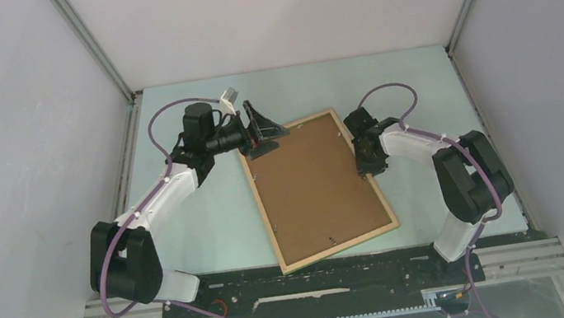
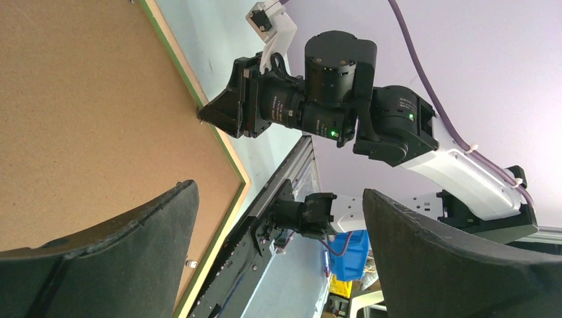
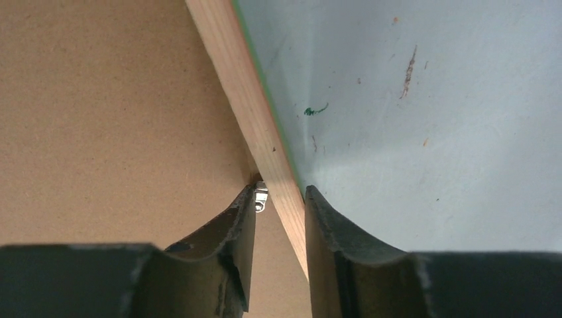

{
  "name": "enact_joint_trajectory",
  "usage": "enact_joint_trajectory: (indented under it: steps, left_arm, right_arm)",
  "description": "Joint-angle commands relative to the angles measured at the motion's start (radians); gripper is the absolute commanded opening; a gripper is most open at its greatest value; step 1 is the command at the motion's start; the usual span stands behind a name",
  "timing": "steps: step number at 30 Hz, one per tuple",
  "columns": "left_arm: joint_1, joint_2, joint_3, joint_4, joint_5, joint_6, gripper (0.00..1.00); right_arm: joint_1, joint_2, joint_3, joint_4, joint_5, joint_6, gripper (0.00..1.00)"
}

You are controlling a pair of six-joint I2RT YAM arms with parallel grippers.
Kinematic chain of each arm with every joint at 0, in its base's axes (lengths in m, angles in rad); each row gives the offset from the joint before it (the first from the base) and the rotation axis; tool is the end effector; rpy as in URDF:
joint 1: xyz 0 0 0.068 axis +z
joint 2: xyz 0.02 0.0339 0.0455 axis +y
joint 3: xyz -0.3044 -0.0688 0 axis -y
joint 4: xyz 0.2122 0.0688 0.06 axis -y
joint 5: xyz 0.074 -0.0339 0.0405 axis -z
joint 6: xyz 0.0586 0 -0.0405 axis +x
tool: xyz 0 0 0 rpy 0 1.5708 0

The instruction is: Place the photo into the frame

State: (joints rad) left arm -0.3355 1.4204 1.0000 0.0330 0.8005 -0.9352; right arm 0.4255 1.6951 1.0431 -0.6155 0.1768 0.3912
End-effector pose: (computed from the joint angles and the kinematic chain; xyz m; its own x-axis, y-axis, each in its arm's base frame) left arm 0.2684 -0.1381 0.3393 -0.9012 -0.2792 -0.3315 0.2215 0.3606 -0.9060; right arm 0.2795 0.1153 0.2088 -0.9403 -0.0140 -0.3401 0.0000 0.9991 -0.0413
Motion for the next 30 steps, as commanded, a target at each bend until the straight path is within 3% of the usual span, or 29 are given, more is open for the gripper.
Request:
enact_joint_trajectory:
  steps: [1,7,12,18,24,30]
  left_arm:
    - [-0.004,-0.034,-0.019,0.027,0.031,-0.002,1.00]
    - [-0.003,-0.034,-0.019,0.027,0.029,-0.001,1.00]
    - [-0.004,-0.032,-0.019,0.027,0.029,-0.002,1.00]
    - [-0.003,-0.037,-0.018,0.019,0.011,0.014,1.00]
    - [-0.003,-0.009,0.002,-0.062,-0.032,0.081,1.00]
    - [-0.004,-0.008,0.051,-0.204,-0.125,0.206,1.00]
  right_arm:
    - [-0.019,0.042,-0.023,0.043,0.000,0.015,0.30]
    - [-0.040,0.045,-0.059,0.078,-0.037,0.019,0.02]
    - [-0.055,-0.006,-0.077,0.090,-0.055,0.041,0.00]
    - [-0.091,-0.048,-0.081,0.156,-0.204,0.084,0.00]
    - [-0.097,-0.099,-0.080,0.139,-0.217,0.066,0.28]
    - [-0.060,-0.219,-0.081,0.099,-0.141,0.015,0.45]
